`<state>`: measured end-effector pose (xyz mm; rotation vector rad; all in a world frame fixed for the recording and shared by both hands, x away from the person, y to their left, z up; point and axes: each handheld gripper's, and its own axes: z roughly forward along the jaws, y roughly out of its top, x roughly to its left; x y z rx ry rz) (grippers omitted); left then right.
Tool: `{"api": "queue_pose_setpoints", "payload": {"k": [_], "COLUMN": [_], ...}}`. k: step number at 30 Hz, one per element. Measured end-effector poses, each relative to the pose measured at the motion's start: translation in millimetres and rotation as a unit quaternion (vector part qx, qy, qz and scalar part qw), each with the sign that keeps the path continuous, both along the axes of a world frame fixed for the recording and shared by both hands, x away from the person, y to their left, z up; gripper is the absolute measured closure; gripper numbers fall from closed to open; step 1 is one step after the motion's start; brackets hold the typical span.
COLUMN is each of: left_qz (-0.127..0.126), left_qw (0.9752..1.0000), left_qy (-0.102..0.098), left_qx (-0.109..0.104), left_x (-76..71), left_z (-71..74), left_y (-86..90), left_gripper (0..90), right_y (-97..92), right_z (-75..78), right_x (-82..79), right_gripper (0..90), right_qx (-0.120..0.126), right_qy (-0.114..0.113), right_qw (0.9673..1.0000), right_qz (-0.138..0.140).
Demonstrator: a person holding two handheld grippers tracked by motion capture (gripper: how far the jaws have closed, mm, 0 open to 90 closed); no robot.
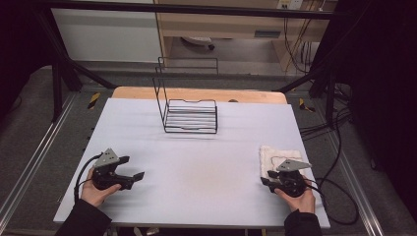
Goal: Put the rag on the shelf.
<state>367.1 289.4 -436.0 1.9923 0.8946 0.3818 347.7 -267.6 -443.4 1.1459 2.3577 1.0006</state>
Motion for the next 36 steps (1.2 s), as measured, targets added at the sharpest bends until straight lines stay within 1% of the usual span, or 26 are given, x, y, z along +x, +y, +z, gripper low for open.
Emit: {"api": "queue_pose_setpoints", "payload": {"k": [4, 8, 12, 17, 21, 23, 27, 31, 36], "left_qz": [-0.001, 0.0, 0.0, 0.001, 0.001, 0.001, 0.002, 0.002, 0.003], "left_qw": [1.0, 1.0, 1.0, 1.0, 1.0, 1.0, 1.0, 1.0, 1.0], "left_qy": [0.0, 0.001, 0.001, 0.001, 0.001, 0.001, 0.001, 0.001, 0.001], "left_qx": [0.002, 0.002, 0.002, 0.001, 0.001, 0.001, 0.001, 0.002, 0.001], "left_x": [-0.1, 0.0, -0.1, -0.1, 0.1, 0.1, 0.2, 0.3, 0.3], "left_z": [-0.1, -0.3, -0.1, -0.1, 0.1, 0.1, 0.4, 0.3, 0.3], "left_y": [-0.3, -0.3, -0.2, 0.1, 0.6, 0.7, 1.2, 1.0, 1.0], "left_gripper": [10.1, 10.3, 10.4, 10.5, 10.6, 10.6, 10.7, 10.7, 10.7], "right_y": [1.7, 3.7, 3.4, 2.2, 2.6, 2.6, 3.5, 10.1, 23.7], "right_z": [-1.7, -2.7, -2.2, -0.1, 5.8, 10.3, 18.0, 23.2, 27.2], "right_x": [0.4, 0.0, 1.0, 2.4, 0.8, -0.3, -1.5, -0.7, 2.4], "right_gripper": [66.2, 73.7, 79.8, 84.5, 85.3, 85.6, 85.8, 85.8, 85.8], "right_qx": [-0.014, -0.035, -0.041, -0.025, -0.016, -0.01, 0.014, 0.036, 0.054], "right_qy": [-0.008, -0.02, -0.021, -0.006, -0.012, -0.022, -0.027, -0.022, -0.017], "right_qw": [0.9999, 0.9992, 0.9989, 0.9995, 0.9993, 0.9992, 0.9991, 0.9987, 0.9981], "right_qz": [-0.001, -0.001, -0.004, -0.02, -0.031, -0.032, -0.031, -0.03, -0.024]}}
